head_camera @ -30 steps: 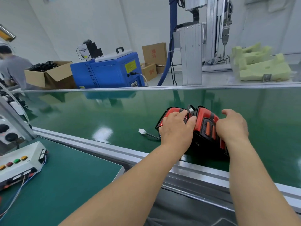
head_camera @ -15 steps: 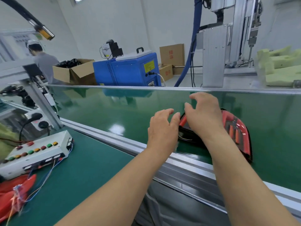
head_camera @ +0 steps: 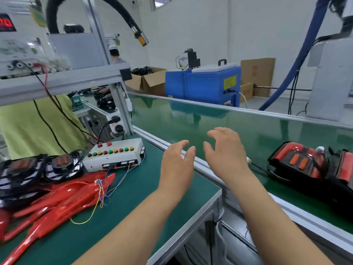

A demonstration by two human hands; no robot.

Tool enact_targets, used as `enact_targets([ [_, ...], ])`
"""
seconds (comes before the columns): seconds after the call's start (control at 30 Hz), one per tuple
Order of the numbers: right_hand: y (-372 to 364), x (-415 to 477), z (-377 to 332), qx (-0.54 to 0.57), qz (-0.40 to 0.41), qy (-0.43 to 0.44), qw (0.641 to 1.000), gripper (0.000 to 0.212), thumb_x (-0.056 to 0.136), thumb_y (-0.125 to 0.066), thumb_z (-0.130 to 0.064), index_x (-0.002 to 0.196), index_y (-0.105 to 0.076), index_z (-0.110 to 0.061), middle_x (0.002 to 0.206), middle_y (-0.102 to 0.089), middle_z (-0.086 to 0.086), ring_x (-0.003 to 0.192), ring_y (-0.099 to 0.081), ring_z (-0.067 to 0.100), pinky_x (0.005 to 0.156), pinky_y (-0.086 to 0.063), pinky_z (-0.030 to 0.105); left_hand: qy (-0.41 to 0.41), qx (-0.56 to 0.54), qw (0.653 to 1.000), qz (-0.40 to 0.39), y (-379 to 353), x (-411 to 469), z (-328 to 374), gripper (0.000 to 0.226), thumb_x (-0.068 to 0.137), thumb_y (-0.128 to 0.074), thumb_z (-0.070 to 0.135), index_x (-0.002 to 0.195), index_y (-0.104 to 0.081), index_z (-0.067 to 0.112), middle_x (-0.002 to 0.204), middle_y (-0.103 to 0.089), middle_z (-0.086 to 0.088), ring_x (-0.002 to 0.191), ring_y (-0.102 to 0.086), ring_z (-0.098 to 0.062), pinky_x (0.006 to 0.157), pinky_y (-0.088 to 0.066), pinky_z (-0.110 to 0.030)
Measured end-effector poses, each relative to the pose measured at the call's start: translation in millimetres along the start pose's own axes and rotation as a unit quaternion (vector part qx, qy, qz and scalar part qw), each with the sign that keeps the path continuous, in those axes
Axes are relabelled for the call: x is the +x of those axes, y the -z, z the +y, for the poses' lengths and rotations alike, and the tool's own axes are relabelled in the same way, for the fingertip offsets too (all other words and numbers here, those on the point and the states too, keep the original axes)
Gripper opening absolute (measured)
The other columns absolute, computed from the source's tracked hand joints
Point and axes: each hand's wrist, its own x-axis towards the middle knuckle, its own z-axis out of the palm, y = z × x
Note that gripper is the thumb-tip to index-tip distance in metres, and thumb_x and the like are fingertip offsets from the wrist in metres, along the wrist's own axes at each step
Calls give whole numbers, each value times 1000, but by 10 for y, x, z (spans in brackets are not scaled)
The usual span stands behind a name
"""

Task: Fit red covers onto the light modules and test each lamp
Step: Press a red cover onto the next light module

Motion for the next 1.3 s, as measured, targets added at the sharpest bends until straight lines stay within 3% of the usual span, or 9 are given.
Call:
enact_targets([
  [0.27, -674, -161, -673, 36, -107, 76, 991, 37, 98, -54, -23, 133, -57, -14, 141, -53, 3, 134, -40, 21, 106, -38, 33, 39, 7, 996, 76, 689, -14, -418, 30, 99, -56, 26, 126, -62, 17, 127, -59, 6, 119, -52, -9, 105, -35, -24],
  [0.4, -950, -250, -1043, 45, -140, 116, 982, 31, 97, -55, -25, 126, -60, -17, 135, -56, 2, 128, -44, 22, 98, -39, 32, 61, 19, 991, 120, 1054, -60, -662, 28, 98, -57, 27, 123, -65, 18, 120, -61, 9, 113, -54, -8, 91, -34, -17],
  [0.57, -1242, -336, -1499, 43, -180, 165, 969, 24, 96, -52, -25, 114, -64, -15, 124, -60, 4, 120, -47, 24, 90, -46, 35, 96, 31, 981, 167, 1494, -149, -936, 29, 97, -58, 24, 125, -64, 17, 120, -61, 7, 111, -54, -8, 94, -35, -19],
  [0.67, -1403, -403, -1753, 54, -197, 190, 960, 24, 95, -52, -25, 112, -65, -15, 120, -61, 5, 118, -48, 24, 87, -44, 33, 110, 39, 975, 188, 1739, -227, -1076, 19, 97, -57, 25, 113, -66, 28, 109, -60, 15, 106, -56, -4, 85, -36, -15],
  [0.77, -1561, -480, -1979, 60, -212, 223, 949, 28, 96, -52, -27, 118, -64, -15, 123, -61, 5, 119, -46, 24, 95, -41, 34, 127, 45, 966, 220, 1980, -315, -1200, 16, 96, -57, 27, 99, -60, 42, 105, -58, 23, 99, -53, 8, 77, -35, -3],
  [0.9, -1753, -600, -2265, 74, -223, 254, 938, 27, 95, -52, -28, 116, -63, -16, 122, -61, 5, 119, -46, 24, 95, -40, 35, 150, 67, 954, 250, 2254, -426, -1347, 29, 98, -56, 30, 126, -63, 24, 119, -59, 12, 109, -52, -5, 90, -34, -17],
  [1.13, -2051, -826, -2650, 110, -246, 288, 919, 35, 95, -55, -25, 128, -60, -15, 133, -58, 5, 127, -43, 23, 102, -37, 33, 185, 73, 937, 287, 2627, -616, -1582, 29, 98, -55, 30, 126, -62, 24, 121, -58, 11, 111, -52, -5, 95, -39, -23],
  [1.23, -2157, -906, -2749, 122, -248, 299, 913, 37, 95, -54, -24, 130, -60, -15, 135, -57, 4, 130, -42, 22, 105, -33, 29, 190, 68, 934, 295, 2738, -690, -1684, 29, 99, -55, 31, 126, -62, 24, 117, -58, 14, 110, -55, -8, 99, -47, -34],
  [1.3, -2230, -948, -2798, 131, -247, 303, 911, 37, 95, -54, -22, 131, -60, -14, 136, -57, 4, 131, -42, 21, 107, -31, 28, 196, 74, 932, 295, 2796, -727, -1763, 33, 99, -54, 31, 131, -60, 23, 123, -58, 12, 114, -51, -4, 104, -42, -30],
])
